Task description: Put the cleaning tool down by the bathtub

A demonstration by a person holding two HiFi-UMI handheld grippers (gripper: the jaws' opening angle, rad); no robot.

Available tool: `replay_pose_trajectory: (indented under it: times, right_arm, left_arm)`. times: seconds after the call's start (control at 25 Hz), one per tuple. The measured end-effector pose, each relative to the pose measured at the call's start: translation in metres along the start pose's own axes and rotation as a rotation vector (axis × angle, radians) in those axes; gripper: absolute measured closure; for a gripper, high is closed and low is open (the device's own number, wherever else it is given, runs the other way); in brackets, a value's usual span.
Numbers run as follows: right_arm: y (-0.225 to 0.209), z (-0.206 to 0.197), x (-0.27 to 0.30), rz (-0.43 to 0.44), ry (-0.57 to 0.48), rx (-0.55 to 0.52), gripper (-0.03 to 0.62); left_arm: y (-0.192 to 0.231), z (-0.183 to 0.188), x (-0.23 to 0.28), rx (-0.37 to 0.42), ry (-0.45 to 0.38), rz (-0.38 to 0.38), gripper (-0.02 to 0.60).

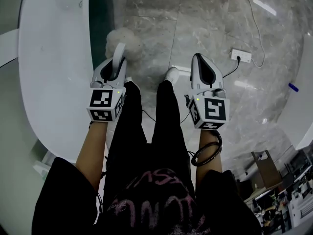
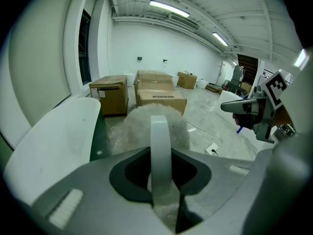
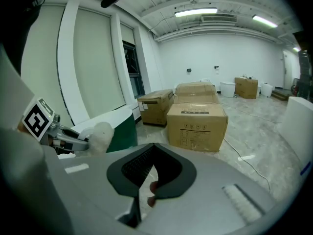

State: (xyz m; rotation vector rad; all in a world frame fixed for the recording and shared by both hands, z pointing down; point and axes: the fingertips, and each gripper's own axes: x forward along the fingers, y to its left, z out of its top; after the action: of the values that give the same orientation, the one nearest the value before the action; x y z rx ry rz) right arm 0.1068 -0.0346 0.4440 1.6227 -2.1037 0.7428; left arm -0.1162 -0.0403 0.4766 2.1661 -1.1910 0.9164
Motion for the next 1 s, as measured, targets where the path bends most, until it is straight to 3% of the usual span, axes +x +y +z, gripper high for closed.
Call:
replay_pose_trajectory:
  times: [0.44, 1.0]
  right_arm:
    - [-0.013, -0.062, 0.032, -0.018, 0.065, 0.029, 0.571]
    - [-0.030, -0.182, 0.095, 0.019, 0.147, 0.038, 0.571]
  left_arm:
    - [0.005, -0.055, 0.060, 0.005, 0.080, -0.023, 0.497]
    - [0.016, -0.171, 0.160, -0.031, 0.179, -0.005, 0.497]
